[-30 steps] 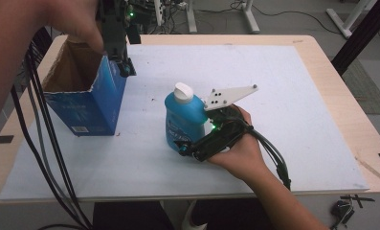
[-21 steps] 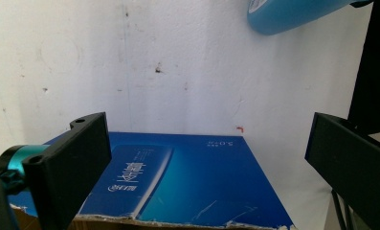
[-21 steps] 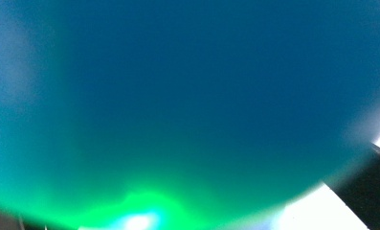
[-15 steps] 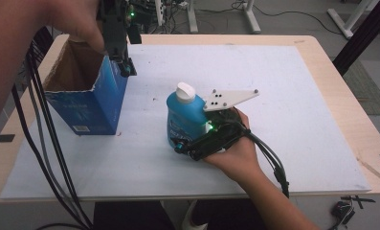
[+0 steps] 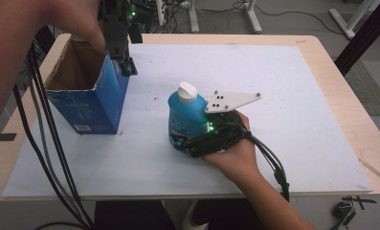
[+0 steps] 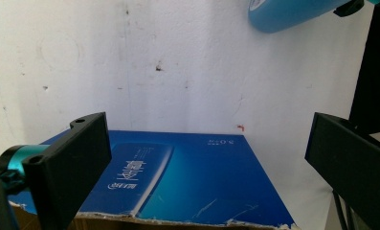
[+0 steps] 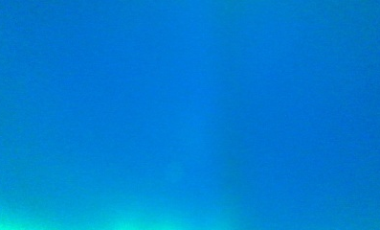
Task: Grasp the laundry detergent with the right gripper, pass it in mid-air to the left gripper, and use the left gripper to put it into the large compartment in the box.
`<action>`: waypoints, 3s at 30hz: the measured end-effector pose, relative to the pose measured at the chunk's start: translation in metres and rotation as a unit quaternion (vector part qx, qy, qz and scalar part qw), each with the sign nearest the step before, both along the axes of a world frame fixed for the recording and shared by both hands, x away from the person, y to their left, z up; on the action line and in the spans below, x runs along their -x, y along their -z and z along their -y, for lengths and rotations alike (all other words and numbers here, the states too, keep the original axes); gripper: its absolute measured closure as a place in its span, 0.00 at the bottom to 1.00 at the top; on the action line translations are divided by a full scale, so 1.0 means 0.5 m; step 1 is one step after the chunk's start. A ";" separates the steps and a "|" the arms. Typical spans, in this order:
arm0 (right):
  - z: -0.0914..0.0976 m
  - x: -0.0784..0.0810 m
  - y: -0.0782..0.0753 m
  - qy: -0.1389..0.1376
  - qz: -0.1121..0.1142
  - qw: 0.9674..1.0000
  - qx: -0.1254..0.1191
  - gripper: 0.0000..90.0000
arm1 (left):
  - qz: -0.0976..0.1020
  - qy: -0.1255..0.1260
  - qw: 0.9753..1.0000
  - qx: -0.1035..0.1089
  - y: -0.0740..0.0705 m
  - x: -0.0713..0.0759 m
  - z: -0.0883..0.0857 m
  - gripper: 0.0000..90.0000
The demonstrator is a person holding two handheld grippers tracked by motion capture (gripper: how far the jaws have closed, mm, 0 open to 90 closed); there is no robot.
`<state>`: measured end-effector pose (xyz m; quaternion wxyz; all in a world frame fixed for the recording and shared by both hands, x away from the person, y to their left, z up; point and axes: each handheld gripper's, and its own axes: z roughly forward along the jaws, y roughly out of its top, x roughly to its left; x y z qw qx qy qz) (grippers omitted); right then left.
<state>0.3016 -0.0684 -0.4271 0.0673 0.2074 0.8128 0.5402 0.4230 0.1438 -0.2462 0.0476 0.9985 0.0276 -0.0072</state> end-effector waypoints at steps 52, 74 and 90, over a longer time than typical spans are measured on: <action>0.003 0.002 0.014 -0.003 0.019 1.000 -0.018 0.44 | -0.001 0.001 1.000 -0.003 0.008 -0.001 0.001 0.02; 0.019 -0.002 -0.003 -0.007 0.036 0.998 -0.043 0.52 | 0.001 0.002 1.000 -0.002 0.003 0.013 0.009 0.02; 0.050 -0.032 -0.066 -0.059 0.035 0.998 0.000 0.52 | 0.000 0.028 1.000 0.004 -0.030 0.054 0.046 0.02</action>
